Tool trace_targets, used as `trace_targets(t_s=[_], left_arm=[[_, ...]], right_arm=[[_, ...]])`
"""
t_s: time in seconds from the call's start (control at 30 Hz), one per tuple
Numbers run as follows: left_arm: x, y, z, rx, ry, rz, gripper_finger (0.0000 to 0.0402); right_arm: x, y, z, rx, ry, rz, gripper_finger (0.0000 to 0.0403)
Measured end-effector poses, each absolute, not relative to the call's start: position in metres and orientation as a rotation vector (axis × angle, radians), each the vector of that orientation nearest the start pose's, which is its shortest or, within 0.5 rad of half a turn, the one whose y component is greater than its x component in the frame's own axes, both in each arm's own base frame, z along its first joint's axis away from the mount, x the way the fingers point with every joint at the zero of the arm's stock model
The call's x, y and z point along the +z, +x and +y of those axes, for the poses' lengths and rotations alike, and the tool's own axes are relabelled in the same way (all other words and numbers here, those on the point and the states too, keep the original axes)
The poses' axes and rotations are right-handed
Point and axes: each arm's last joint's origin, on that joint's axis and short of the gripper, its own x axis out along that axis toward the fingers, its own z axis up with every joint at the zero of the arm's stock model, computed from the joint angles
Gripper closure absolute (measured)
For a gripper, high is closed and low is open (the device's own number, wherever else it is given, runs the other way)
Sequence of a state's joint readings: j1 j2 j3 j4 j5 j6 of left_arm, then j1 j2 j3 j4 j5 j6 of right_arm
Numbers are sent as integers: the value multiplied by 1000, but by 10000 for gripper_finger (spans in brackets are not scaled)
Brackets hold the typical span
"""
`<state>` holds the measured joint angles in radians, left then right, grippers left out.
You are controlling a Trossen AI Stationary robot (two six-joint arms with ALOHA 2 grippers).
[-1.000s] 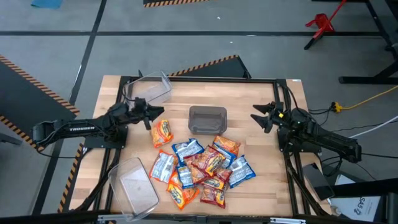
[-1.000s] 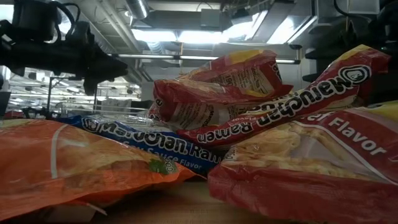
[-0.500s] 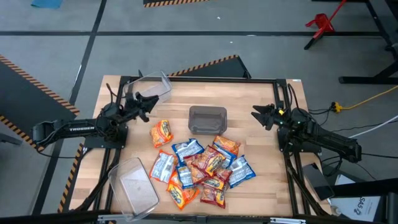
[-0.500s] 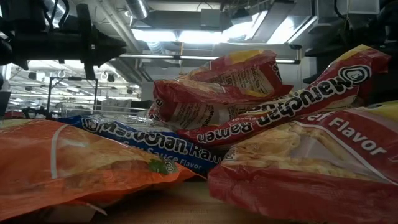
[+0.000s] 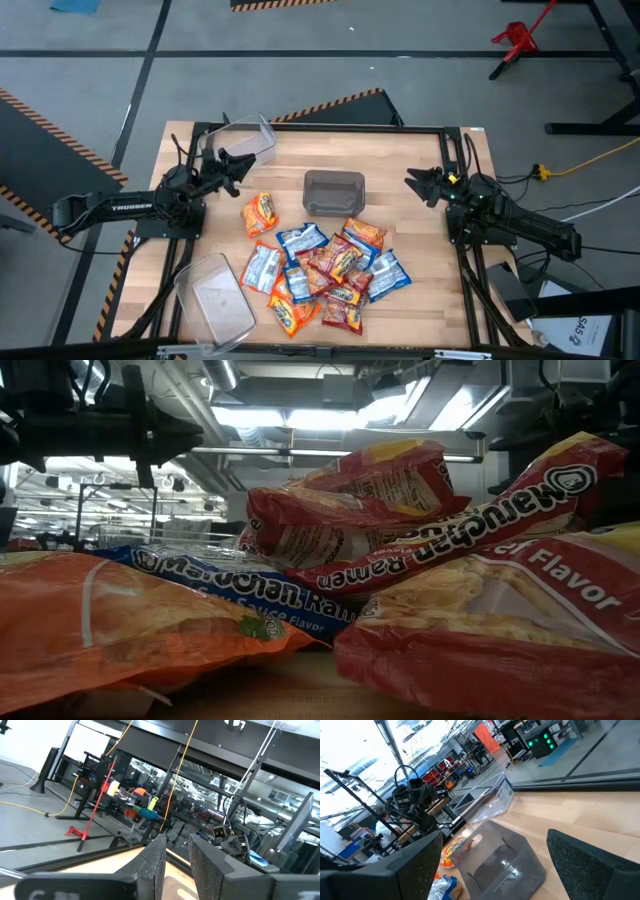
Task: Sort Maruchan noodles
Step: Put the orange noodle pack into the top transparent bin
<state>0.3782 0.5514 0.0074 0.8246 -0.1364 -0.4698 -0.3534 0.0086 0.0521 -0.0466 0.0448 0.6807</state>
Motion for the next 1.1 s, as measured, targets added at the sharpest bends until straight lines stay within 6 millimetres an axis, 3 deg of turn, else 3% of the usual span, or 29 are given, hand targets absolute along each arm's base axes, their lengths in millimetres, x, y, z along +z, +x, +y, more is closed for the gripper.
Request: trace_targets(t_s=[0.57, 1.1], left_arm=[[192, 116, 54, 566, -442, -429, 324], [198, 116, 51, 386, -687, -521, 324]], right_arm=[[174, 88, -36, -464, 635, -133, 59], [172, 88, -37, -490, 540, -79, 59]])
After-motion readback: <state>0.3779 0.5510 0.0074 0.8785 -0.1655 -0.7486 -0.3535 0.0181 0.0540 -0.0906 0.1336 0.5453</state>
